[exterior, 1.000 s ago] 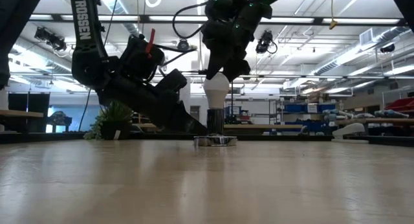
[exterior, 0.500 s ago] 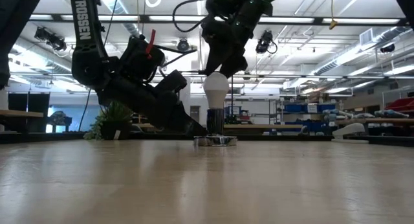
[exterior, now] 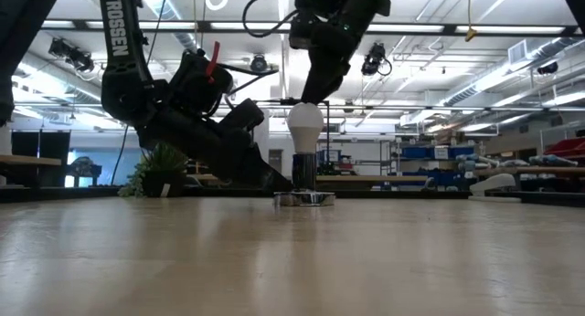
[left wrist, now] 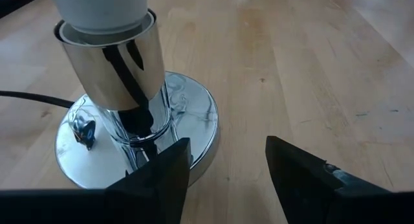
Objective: Screw lightbulb
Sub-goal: Insert the lightbulb into the lamp
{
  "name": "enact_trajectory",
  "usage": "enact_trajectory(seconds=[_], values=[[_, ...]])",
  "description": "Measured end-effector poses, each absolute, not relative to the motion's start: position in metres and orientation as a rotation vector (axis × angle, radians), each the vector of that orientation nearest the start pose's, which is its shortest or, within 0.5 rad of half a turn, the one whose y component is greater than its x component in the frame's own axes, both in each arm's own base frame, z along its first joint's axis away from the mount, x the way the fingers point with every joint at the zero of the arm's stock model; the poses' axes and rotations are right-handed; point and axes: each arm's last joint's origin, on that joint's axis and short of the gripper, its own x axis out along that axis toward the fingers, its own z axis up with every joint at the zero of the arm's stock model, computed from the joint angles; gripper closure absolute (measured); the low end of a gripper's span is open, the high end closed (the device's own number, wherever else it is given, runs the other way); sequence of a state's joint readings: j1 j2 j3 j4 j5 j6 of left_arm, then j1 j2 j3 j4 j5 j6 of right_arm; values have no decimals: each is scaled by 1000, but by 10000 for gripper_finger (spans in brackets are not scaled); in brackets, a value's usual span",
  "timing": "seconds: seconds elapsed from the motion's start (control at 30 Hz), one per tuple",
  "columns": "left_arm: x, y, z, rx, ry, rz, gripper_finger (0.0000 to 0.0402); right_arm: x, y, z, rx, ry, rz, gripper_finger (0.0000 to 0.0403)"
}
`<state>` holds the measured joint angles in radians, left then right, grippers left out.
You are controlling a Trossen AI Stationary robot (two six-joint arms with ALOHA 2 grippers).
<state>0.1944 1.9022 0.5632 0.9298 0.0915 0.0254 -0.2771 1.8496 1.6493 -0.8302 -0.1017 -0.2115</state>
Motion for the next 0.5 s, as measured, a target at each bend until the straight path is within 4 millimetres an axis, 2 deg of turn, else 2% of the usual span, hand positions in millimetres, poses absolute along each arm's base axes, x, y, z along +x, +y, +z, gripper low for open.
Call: enact_trajectory(seconds=[0.3,0.5], values=[[304,57,90,-37,407,97,194,381,-105,279,-1,1045,-42,110],[304,57,90,-37,406,97,194,382,-106,279,2,1043,-45,125]])
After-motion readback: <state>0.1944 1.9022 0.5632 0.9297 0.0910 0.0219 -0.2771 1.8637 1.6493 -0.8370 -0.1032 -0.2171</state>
